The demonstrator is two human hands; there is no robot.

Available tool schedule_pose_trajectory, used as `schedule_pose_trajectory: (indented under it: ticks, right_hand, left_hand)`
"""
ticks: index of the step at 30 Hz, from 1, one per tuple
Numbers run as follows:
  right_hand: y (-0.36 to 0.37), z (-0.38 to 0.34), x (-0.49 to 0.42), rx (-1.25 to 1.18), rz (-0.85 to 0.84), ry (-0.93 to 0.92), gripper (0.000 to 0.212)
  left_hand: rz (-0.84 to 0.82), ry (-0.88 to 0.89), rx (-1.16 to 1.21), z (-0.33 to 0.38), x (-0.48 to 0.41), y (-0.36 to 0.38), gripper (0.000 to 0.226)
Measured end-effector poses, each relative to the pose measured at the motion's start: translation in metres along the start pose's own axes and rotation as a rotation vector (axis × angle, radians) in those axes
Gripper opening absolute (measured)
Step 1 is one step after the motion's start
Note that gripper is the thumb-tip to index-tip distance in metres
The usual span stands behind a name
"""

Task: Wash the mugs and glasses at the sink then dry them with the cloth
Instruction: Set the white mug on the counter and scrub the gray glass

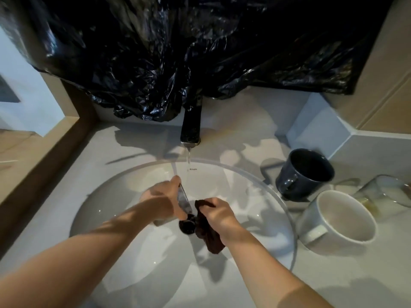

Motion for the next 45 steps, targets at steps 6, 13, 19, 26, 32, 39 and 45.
schedule_pose_trajectory:
  ticks: [6,13,19,26,32,39,45]
  right_hand:
    - [-0.004,-0.008,0.021,0.309,-0.020,-0.033,0.012]
    - [-0.009,-0.021,0.043,0.511,0.023,-0.018,0.038]
    - [-0.011,-0.030,0.055,0.621,0.135,-0.013,0.033]
    - [-0.009,-0.032,0.068,0.719,0.254,-0.027,0.013]
    - [-0.009,-0.037,0.082,0.671,0.318,-0.056,0.006]
    - [-0.004,-0.040,0.087,0.585,0.317,-0.074,0.013]
    - [-0.008,-0.039,0.095,0.429,0.363,-0.121,0.008]
  left_hand:
    - [-0.023,0.137,-0.596,0.008,0.015,-0.008,0.061]
    - [0.062,0.274,-0.923,0.016,0.032,-0.017,0.056]
    - [0.085,0.266,-0.918,0.014,0.037,-0.023,0.057]
    - [0.129,0.287,-0.894,0.010,0.046,-0.017,0.060]
    - [0.164,0.323,-0.923,0.009,0.058,-0.015,0.061]
    - [0.175,0.320,-0.895,0.007,0.063,-0.018,0.064]
    - [0.222,0.336,-0.507,0.008,0.070,-0.026,0.058]
Point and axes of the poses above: each hand's wrist, its own x-axis away from the middle knuckle, its own y-axis out of the palm, z = x × y, the point moved 4 cm from there along -x, towards the middle knuckle, and after that the axes turned 8 degrees about -z, right-handed, at the moved point
